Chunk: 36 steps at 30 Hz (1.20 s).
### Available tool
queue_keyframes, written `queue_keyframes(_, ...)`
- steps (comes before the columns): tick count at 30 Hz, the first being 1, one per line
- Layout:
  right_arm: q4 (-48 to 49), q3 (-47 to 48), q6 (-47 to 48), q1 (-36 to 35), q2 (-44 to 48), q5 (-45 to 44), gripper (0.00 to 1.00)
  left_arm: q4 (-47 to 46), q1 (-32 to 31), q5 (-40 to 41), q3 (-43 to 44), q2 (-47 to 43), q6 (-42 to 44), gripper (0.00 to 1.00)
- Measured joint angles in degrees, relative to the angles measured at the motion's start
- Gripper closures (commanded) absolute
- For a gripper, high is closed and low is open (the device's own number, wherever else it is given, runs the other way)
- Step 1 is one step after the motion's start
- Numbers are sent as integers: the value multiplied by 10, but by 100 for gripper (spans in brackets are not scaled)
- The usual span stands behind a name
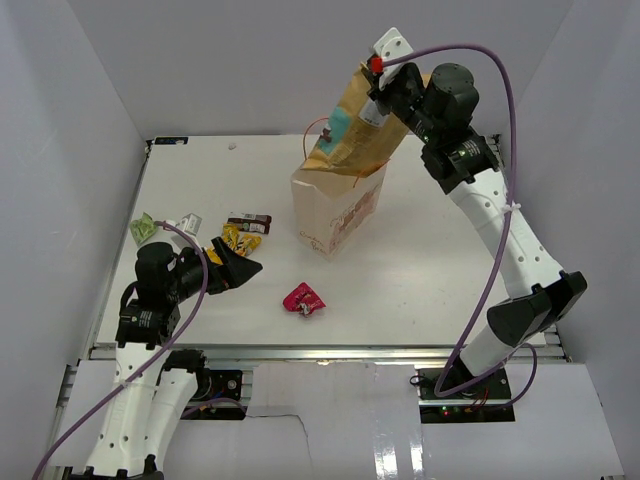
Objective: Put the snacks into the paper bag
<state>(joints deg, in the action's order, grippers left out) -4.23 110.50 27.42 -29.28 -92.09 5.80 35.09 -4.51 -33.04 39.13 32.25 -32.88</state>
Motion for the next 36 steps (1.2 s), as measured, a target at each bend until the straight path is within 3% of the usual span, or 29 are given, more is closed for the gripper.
queue_keyframes(17, 74, -169, 70, -60, 29, -53, 92, -4, 0, 0, -1, -3, 0, 2)
queue_keyframes(20, 83, -183, 74, -68, 32, -59, 60, -3, 0, 1, -1, -7, -2, 2)
queue_keyframes(21, 82, -189, 76, -70, 36, -56, 32, -3, 0, 3, -1, -9, -2, 2)
queue_keyframes(23, 70, -200, 76, -72, 49, -40, 9, 0, 0, 16, -1, -10, -2, 2)
queue_keyframes(24, 58, -201, 76, -72, 55, -28, 5, 3, 0, 26, -1, -10, -1, 2)
queue_keyframes(31, -73, -145, 50, -72, 114, 75, 10, 34, -1, 73, 1, 47, 16, 5)
queue_keyframes(36, -130, -226, 39, -29, 240, 213, 10, 19, -52, 75, -14, 105, 19, 9)
